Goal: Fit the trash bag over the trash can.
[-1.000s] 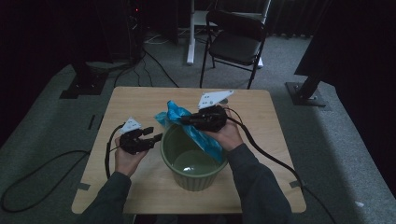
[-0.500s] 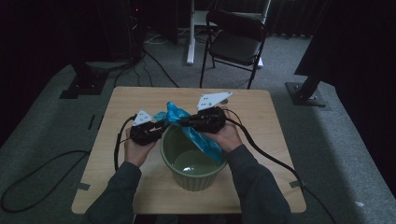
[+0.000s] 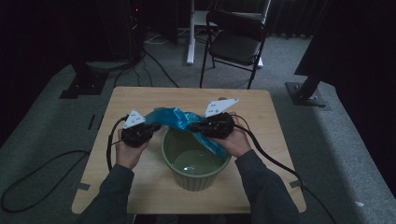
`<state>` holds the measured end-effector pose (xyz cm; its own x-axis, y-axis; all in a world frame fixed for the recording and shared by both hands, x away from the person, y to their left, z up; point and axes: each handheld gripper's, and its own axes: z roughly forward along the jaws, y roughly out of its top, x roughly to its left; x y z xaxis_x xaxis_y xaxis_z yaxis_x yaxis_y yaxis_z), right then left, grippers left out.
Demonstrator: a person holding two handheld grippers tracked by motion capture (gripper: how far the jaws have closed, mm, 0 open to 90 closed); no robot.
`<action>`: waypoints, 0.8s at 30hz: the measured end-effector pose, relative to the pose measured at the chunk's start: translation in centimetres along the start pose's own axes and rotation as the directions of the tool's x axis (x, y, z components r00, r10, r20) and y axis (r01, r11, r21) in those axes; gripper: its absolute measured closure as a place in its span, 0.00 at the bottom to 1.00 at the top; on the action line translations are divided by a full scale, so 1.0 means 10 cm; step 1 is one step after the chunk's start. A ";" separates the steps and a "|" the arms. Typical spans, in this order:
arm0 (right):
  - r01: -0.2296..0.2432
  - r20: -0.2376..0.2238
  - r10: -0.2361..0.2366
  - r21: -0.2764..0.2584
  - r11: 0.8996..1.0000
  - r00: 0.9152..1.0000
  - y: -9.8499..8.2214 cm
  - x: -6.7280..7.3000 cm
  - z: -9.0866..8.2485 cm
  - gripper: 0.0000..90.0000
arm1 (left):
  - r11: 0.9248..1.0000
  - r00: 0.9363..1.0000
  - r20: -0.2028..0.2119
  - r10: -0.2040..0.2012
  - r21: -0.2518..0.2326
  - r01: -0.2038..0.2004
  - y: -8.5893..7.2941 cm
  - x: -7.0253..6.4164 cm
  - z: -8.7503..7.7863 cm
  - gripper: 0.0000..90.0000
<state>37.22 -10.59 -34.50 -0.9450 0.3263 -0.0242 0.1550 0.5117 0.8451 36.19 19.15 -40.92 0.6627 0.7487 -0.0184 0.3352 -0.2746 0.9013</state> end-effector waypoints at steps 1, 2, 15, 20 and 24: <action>0.005 -0.003 -0.005 -0.004 1.000 1.000 0.00 0.00 -0.01 0.98 | 1.000 1.000 0.002 0.007 -0.001 -0.007 0.01 0.00 -0.02 1.00; 0.003 -0.008 -0.003 -0.007 1.000 1.000 -0.01 0.01 -0.03 0.98 | 1.000 1.000 0.002 0.009 -0.005 -0.009 0.02 -0.01 -0.04 1.00; -0.013 0.028 0.013 0.014 1.000 1.000 -0.16 0.00 -0.22 0.70 | 0.997 0.998 0.023 0.065 -0.042 -0.064 0.17 -0.13 -0.20 1.00; -0.016 0.021 0.016 -0.017 1.000 1.000 -0.15 0.00 -0.31 0.65 | 0.996 0.996 0.022 0.088 -0.033 -0.087 0.21 -0.16 -0.20 1.00; -0.010 0.020 0.011 -0.022 1.000 1.000 -0.14 0.01 -0.37 0.63 | 0.996 0.996 0.017 0.091 -0.019 -0.091 0.20 -0.16 -0.18 1.00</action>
<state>35.87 -14.19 -33.73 -0.9372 0.3478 -0.0260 0.1584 0.4907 0.8568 34.60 18.54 -38.35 0.7016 0.7103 0.0563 0.2611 -0.3298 0.9072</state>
